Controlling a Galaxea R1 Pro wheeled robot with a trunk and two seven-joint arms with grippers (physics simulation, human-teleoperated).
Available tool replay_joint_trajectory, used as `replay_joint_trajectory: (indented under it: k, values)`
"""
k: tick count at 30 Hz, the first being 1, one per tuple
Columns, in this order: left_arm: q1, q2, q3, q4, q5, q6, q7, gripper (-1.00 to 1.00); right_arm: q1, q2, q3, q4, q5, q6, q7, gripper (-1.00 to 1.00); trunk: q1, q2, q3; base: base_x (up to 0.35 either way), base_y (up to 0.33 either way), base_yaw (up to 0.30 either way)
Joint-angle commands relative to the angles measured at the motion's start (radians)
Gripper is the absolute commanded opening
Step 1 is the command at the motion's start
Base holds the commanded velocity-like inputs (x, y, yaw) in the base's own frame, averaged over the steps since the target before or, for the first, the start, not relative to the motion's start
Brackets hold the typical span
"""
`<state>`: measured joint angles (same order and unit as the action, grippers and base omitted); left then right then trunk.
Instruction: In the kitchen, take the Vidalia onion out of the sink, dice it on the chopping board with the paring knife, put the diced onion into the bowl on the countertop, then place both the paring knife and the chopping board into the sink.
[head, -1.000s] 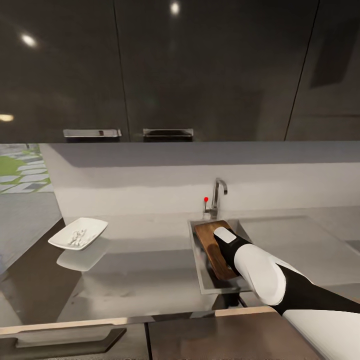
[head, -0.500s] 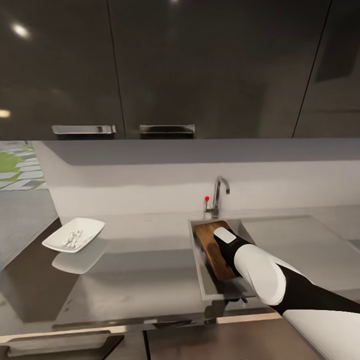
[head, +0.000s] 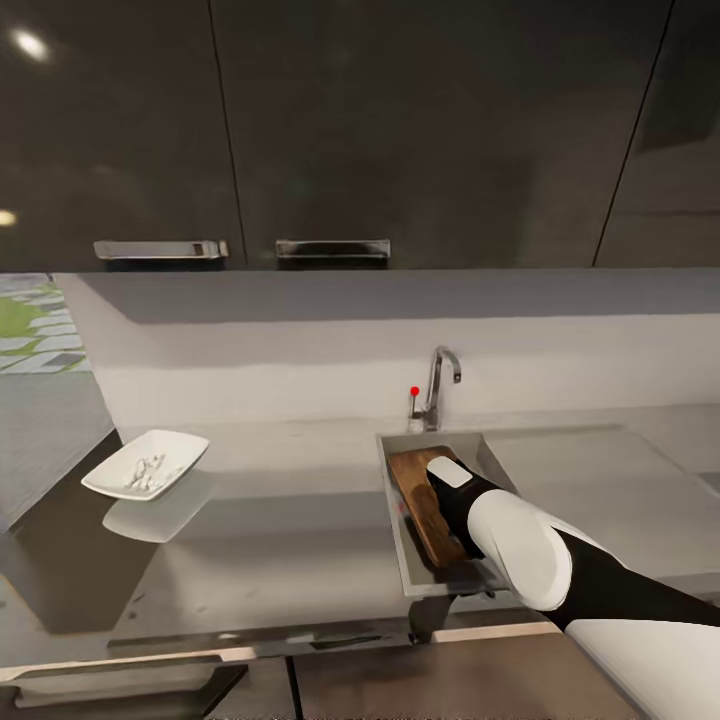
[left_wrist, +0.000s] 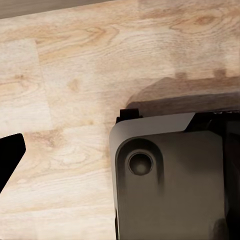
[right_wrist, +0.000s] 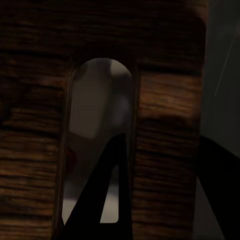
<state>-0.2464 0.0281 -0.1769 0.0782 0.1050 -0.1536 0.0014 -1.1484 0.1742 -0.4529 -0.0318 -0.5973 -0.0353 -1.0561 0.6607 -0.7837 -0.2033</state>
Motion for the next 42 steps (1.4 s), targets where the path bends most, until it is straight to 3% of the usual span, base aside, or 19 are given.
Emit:
replay_joint_trajectory:
  k: [1,30,31,42]
  values:
    - [-0.002,0.0,-0.009,0.004,0.01,-0.007,0.0,1.0,-0.001,0.0,0.004,-0.002,-0.008,-0.003,-0.002,-1.0,0.0,-0.001,-0.003,0.0,0.0,0.0]
    - [-0.001,0.0,-0.009,0.004,0.01,-0.006,0.0,1.0,0.0,0.0,0.004,-0.002,-0.013,-0.003,-0.004,-1.0,0.0,-0.001,-0.048,0.009,-0.008,0.0]
    - [-0.001,0.0,-0.009,0.004,0.01,-0.006,0.0,1.0,0.0,0.0,0.004,-0.002,-0.013,-0.003,-0.004,1.0,0.0,-0.001,-0.049,0.002,-0.002,0.0]
    - [-0.001,0.0,-0.009,0.004,0.01,-0.006,0.0,1.0,-0.001,0.0,0.003,-0.004,-0.066,-0.001,-0.005,1.0,0.0,-0.001,-0.049,0.0,0.0,0.0]
